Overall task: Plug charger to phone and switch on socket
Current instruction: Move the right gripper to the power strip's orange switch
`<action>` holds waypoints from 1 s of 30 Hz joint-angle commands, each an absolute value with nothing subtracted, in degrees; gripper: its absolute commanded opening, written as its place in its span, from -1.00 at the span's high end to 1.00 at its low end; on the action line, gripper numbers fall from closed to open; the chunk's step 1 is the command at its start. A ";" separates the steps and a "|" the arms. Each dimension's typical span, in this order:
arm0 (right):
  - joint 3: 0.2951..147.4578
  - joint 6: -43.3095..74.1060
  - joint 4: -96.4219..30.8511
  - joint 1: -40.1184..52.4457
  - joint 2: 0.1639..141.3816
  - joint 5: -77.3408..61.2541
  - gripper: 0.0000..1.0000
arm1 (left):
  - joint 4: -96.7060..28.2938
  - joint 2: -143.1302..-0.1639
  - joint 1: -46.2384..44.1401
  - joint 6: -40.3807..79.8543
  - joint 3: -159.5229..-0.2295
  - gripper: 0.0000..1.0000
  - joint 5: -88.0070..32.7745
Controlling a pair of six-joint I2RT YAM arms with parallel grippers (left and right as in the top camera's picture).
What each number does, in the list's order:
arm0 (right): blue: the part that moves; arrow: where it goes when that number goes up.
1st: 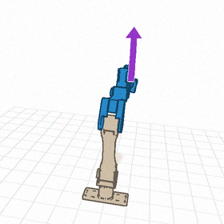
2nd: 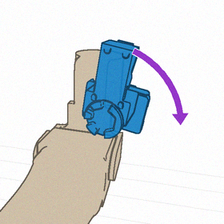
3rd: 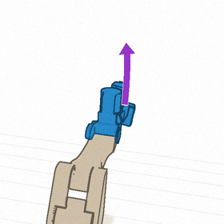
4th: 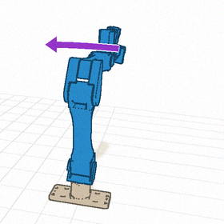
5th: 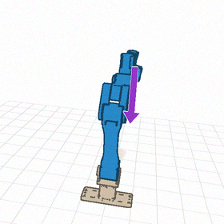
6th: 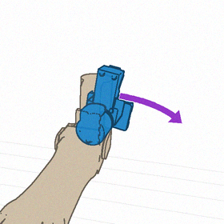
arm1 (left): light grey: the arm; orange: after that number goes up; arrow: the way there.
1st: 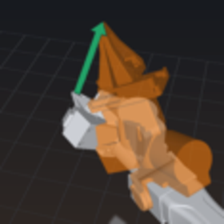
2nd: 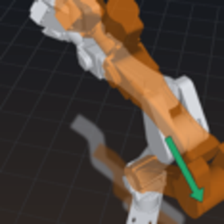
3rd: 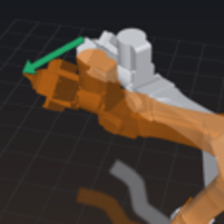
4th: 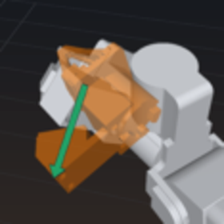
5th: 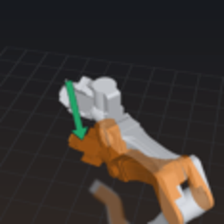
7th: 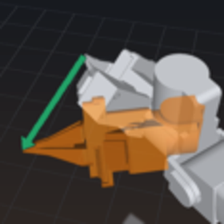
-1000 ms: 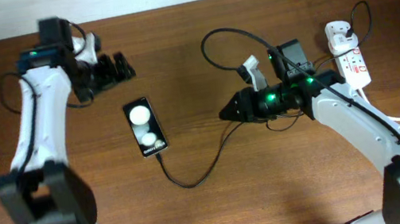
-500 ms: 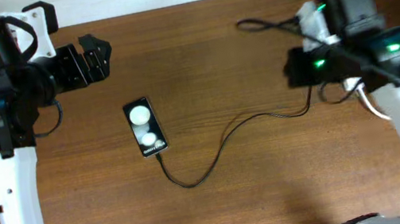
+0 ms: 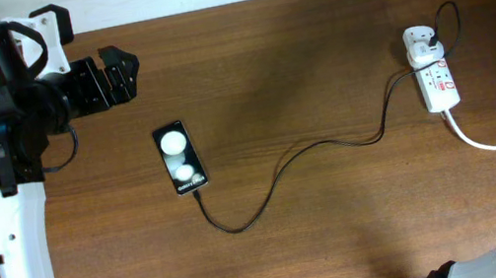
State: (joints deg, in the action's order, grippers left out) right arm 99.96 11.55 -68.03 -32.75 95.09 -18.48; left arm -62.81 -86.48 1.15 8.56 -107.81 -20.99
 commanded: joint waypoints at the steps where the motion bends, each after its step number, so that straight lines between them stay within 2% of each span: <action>1: 100.95 10.94 -64.18 -33.08 97.06 -19.92 0.92 | -62.70 -86.13 1.28 8.03 -108.53 -0.98 -21.17; 13: 100.95 13.19 -52.49 -33.06 113.21 -18.44 0.92 | -62.70 -86.13 1.28 8.03 -108.53 -0.98 -21.17; 18: 100.92 17.04 -47.64 -32.97 120.20 -21.85 0.92 | -62.70 -86.13 1.28 8.03 -108.53 -0.98 -21.17; 30: 100.88 20.25 -43.59 -30.22 126.32 -23.79 0.92 | -62.70 -86.13 1.28 8.03 -108.53 -0.98 -21.17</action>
